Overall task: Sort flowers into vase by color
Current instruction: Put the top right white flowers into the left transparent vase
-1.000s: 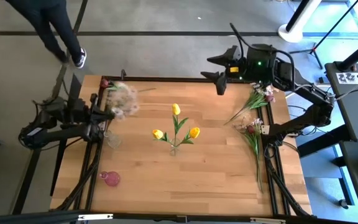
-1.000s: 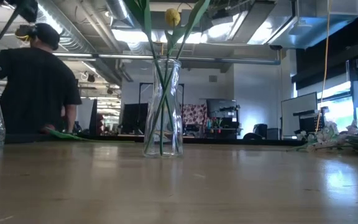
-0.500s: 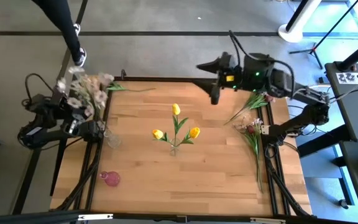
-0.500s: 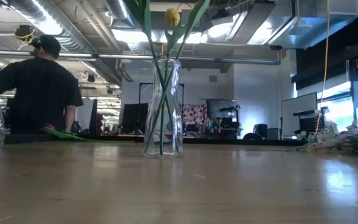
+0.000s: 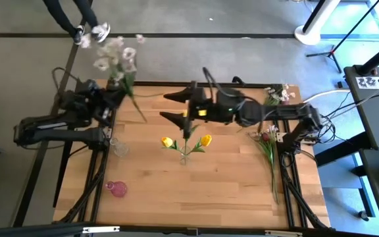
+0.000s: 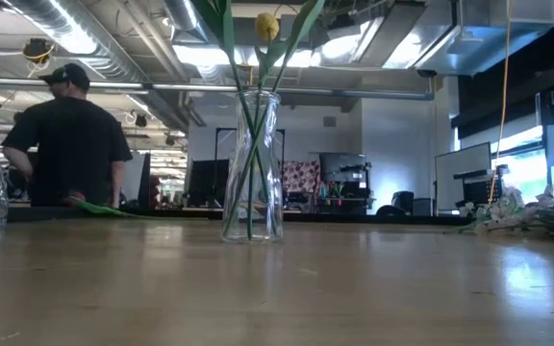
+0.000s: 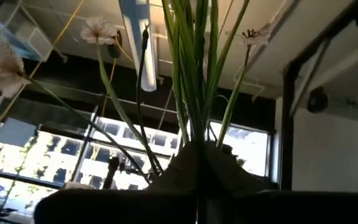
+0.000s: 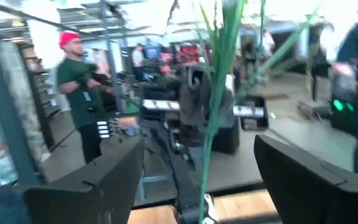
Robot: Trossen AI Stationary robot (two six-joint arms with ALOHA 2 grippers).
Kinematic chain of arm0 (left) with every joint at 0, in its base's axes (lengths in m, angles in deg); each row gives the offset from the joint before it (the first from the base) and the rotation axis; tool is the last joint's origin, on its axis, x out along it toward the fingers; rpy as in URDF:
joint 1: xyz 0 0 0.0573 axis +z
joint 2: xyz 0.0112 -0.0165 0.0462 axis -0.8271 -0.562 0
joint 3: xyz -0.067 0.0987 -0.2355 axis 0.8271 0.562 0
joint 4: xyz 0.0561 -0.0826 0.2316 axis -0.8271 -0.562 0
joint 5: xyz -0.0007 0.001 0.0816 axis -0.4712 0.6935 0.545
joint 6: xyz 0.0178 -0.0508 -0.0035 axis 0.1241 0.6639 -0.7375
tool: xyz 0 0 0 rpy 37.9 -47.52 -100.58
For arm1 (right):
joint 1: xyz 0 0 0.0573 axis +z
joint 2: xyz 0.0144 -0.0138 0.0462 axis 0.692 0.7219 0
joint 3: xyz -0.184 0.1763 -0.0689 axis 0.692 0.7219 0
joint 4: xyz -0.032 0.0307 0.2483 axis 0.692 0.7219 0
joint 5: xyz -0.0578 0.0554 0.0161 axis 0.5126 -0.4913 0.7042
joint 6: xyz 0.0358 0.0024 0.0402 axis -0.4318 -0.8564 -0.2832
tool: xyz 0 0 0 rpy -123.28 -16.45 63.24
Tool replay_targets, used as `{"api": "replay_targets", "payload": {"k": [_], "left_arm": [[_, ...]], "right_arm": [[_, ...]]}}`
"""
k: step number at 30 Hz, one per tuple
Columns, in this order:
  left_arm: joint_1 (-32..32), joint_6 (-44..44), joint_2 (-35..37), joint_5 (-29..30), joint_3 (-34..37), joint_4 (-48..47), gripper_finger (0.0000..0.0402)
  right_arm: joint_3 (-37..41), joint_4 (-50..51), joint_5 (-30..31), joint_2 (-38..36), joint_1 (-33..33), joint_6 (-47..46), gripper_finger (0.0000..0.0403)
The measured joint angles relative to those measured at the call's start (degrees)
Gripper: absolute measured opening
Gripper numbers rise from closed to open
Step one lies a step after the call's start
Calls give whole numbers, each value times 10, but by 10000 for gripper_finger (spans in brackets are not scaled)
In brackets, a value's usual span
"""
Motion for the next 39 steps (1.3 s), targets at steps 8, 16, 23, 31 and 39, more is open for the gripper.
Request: {"api": "replay_targets", "payload": {"k": [8,16,23,31,39], "left_arm": [[-14,13,-159,-32,-60,58,0],[-34,-3,-199,-33,-107,59,0],[-34,1,-181,-33,-107,21,38],[-33,35,-102,-41,-107,-174,102],[-33,13,-86,-22,-107,-232,144]], "right_arm": [[0,1,-24,58,-12,-62,303],[0,-1,-19,57,-16,-61,226],[0,10,-22,48,-15,-60,38],[0,80,-78,16,-40,-102,12],[-1,152,-163,6,-62,-116,12]]}}
